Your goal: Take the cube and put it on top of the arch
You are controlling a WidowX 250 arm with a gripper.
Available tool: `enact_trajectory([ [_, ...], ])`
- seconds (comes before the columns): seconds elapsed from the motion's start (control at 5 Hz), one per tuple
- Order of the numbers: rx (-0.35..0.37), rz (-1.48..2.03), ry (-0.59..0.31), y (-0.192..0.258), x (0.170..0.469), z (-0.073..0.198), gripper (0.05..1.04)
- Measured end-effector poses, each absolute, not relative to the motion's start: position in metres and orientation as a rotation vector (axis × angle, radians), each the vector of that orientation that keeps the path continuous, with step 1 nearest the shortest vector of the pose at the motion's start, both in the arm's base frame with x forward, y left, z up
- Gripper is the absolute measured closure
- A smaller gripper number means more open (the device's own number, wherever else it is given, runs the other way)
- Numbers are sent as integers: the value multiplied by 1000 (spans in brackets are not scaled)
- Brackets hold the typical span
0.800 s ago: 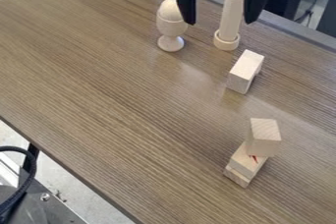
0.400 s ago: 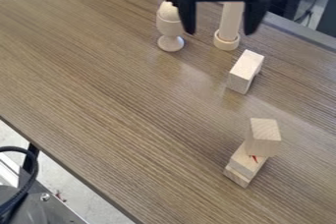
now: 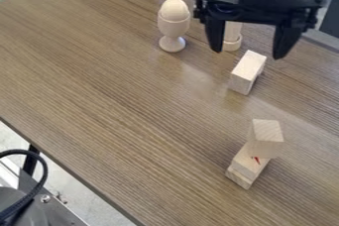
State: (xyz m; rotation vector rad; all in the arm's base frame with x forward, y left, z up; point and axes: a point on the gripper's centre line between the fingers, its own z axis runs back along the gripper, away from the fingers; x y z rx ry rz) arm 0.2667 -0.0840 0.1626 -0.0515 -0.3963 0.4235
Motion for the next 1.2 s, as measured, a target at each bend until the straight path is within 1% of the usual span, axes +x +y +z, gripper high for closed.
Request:
enact_trajectory([
  [0.2, -36, 414, -376, -91, 267, 153, 83],
  [0.4, -18, 383, -337, -103, 267, 137, 83],
  [0.6, -3, 365, -249, -120, 274, 112, 83],
  [0.8, 10, 331, -196, -135, 284, 95, 83],
  [1.0, 22, 321, -167, -140, 288, 83, 83],
  [1.2, 22, 320, -165, -141, 288, 83, 83],
])
